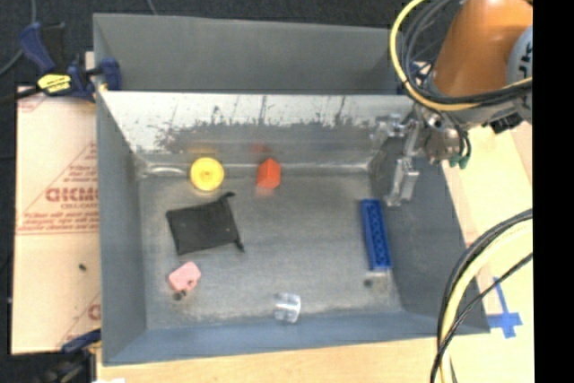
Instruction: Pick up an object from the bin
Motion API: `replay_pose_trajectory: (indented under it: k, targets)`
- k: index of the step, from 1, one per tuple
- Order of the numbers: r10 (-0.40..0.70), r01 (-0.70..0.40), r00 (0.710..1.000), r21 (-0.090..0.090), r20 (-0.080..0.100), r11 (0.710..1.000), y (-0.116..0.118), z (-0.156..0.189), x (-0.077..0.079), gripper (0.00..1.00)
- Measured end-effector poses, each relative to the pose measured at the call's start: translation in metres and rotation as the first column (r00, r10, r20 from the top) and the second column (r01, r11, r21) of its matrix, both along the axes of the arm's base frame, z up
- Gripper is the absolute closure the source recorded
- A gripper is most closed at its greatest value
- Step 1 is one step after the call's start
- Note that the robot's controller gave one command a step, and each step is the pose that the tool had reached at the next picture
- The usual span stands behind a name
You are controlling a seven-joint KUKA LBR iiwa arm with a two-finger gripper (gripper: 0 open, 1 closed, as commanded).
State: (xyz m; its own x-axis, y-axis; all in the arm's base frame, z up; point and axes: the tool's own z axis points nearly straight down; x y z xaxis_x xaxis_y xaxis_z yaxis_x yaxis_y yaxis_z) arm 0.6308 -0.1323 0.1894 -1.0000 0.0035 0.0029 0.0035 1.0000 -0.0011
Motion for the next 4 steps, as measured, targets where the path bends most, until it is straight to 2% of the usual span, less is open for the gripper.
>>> replay_pose_trajectory:
  k: [1, 2, 3, 4]
  targets:
    - [0.003, -0.003, 1.0, -0.001, 0.008, 1.0, 0.001, 0.006, 0.001, 0.0]
    - [-0.073, 0.073, 0.997, -0.001, 0.004, 0.997, -0.02, -0.085, -0.015, 0.0]
    - [-0.222, 0.222, 0.975, -0.001, 0.023, 0.975, -0.019, -0.113, -0.003, 1.0]
    - [-0.221, 0.221, 0.975, -0.002, 0.021, 0.975, -0.019, -0.114, -0.003, 1.0]
